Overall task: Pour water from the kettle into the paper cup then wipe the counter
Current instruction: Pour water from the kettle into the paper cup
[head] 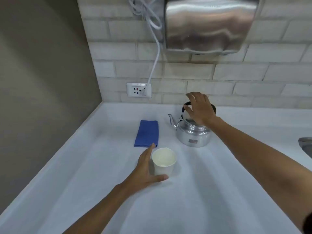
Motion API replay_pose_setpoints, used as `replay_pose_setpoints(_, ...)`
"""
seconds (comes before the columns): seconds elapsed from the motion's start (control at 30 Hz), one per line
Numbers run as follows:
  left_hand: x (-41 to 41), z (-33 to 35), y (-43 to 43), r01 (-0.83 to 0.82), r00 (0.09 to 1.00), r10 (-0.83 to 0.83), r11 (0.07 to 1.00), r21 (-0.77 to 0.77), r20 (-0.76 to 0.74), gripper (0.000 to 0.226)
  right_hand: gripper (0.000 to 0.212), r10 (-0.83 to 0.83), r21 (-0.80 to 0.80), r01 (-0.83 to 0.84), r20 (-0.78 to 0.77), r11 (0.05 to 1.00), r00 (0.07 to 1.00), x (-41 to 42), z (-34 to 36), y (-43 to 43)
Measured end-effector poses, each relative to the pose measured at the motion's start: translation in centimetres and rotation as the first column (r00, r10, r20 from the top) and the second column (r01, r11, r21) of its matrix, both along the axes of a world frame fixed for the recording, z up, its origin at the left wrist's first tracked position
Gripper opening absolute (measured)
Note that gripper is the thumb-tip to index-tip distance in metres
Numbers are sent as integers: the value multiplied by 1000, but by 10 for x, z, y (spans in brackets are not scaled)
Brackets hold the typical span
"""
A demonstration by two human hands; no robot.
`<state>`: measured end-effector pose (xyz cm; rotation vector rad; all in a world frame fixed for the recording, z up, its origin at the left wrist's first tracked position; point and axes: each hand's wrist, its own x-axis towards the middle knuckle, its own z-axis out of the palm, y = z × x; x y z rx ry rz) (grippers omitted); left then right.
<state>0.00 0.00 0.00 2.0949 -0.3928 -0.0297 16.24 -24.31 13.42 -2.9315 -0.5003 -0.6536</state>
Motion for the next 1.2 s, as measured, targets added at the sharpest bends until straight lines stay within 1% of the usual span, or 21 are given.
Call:
replay_pose_setpoints(0.03,-1,3,-2,11,1000,-12,1000,-17,-20,107,49,-20,-1,20,9,1000,1000,3,0,-1)
replay_pose_setpoints(0.1,3,-2,-6,-17,996,14,999,-38,-83,109,49,-54,30,54,8,998,998,9,4,-5)
replay_pose_setpoints(0.2,5,-8,-13,-23,994,12,994,-105,-105,109,48,-104,121,112,-74,986,992,16,9,-9)
replay_pose_setpoints(0.23,6,-8,-15,-25,993,10,992,-127,-119,105,48,-124,150,139,-107,979,987,18,11,-10)
replay_pose_setpoints(0.3,7,-7,-18,-32,991,12,988,-150,-132,91,49,-167,204,203,-179,958,970,21,15,-12)
replay_pose_setpoints(0.37,6,-6,-20,-61,987,37,987,-151,-154,79,56,-201,208,245,-213,947,956,25,17,-13)
replay_pose_setpoints(0.5,6,-6,-22,-96,981,69,984,-148,-183,76,69,-245,196,288,-218,937,945,30,14,-11)
replay_pose_setpoints(0.6,5,-5,-23,-107,979,78,983,-152,-186,76,65,-245,220,285,-191,933,951,32,14,-11)
replay_pose_setpoints(0.7,4,-6,-23,-111,979,83,983,-147,-186,81,58,-237,257,280,-186,925,953,32,15,-12)
replay_pose_setpoints(0.87,4,-7,-23,-102,981,80,987,-123,-174,88,57,-203,307,258,-199,916,959,24,20,-12)
replay_pose_setpoints(1.0,4,-7,-22,-105,982,86,988,-111,-169,77,56,-191,334,243,-182,911,965,10,23,-17)
replay_pose_setpoints(1.1,5,-9,-22,-108,983,90,989,-105,-161,77,55,-167,343,213,-157,915,973,-4,31,-21)
replay_pose_setpoints(1.2,5,-11,-22,-110,984,92,988,-112,-153,71,54,-158,355,186,-106,916,982,-19,44,-24)
